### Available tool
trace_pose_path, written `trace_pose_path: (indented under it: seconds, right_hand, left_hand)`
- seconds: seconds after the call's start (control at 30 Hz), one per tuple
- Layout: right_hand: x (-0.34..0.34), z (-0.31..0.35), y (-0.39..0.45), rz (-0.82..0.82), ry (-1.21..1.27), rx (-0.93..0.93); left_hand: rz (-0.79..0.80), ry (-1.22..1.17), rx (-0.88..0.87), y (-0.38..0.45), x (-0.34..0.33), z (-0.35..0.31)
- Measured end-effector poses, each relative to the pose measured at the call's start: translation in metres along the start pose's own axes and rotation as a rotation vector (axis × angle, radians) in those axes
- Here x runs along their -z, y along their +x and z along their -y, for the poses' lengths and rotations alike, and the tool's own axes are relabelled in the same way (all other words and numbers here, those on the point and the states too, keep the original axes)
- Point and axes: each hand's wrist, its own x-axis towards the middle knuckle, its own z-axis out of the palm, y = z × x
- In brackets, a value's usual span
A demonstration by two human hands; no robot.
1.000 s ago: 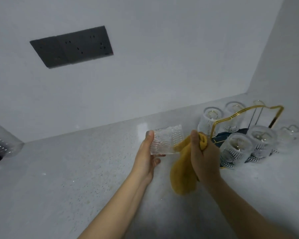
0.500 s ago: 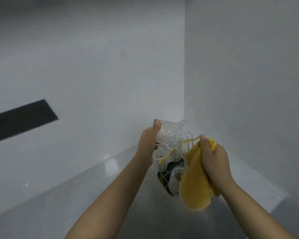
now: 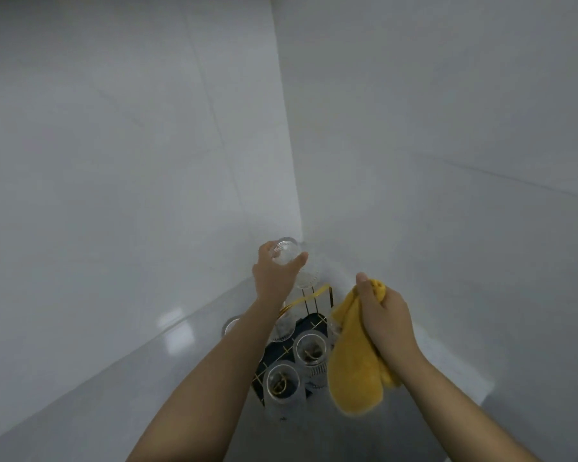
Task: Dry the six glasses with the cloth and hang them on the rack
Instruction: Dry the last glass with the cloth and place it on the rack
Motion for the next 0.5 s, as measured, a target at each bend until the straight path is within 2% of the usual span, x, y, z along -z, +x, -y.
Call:
trace_pose_path:
  seconds: [0.13,0.4,0.5]
  right_hand:
    - [0.002,-0.006,0.012,0.065,0.003,-0.04]
    - [0.003,-0.017,0.032,0.135,-0.004,-0.081]
    - [0.005,-0.021,0.038,0.134,-0.003,-0.094]
  left_hand:
    - [-0.006,0.206,-0.059,0.015,-0.013,0.012]
    - [0.105,0.673,0.064,0.037,-0.037,0.032]
    - [0.155,0.761,0.082,0.041,-0.042,0.033]
